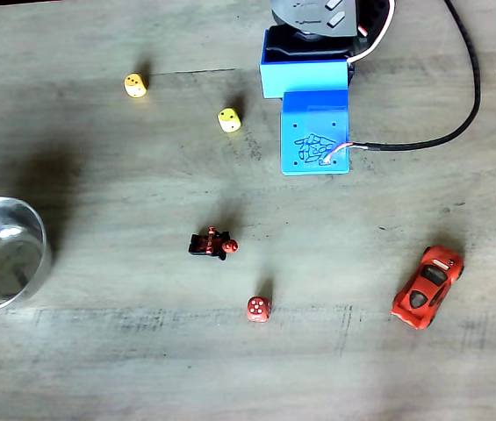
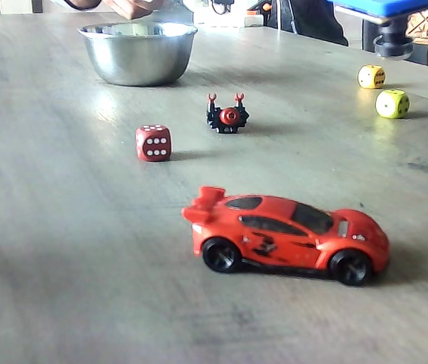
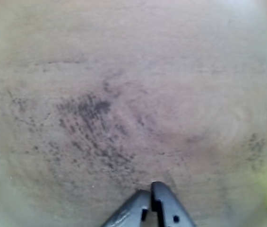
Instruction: Pick up the lego figure and place in bowl
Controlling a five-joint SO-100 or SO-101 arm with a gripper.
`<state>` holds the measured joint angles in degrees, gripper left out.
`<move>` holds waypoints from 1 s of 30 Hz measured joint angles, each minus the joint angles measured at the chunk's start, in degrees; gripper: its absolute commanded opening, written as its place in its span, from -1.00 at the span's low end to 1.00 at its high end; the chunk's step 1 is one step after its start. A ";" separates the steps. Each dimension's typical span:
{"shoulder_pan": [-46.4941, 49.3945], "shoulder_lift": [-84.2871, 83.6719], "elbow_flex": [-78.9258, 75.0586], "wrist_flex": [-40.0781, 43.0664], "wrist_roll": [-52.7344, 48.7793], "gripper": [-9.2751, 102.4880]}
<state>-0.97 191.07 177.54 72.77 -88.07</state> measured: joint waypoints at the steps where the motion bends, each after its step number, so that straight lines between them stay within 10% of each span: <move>1: 0.00 0.00 0.00 0.00 0.00 -0.83; 30: 0.09 0.18 0.00 -40.34 -0.44 -0.84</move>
<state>-0.88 191.25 177.54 32.43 -88.51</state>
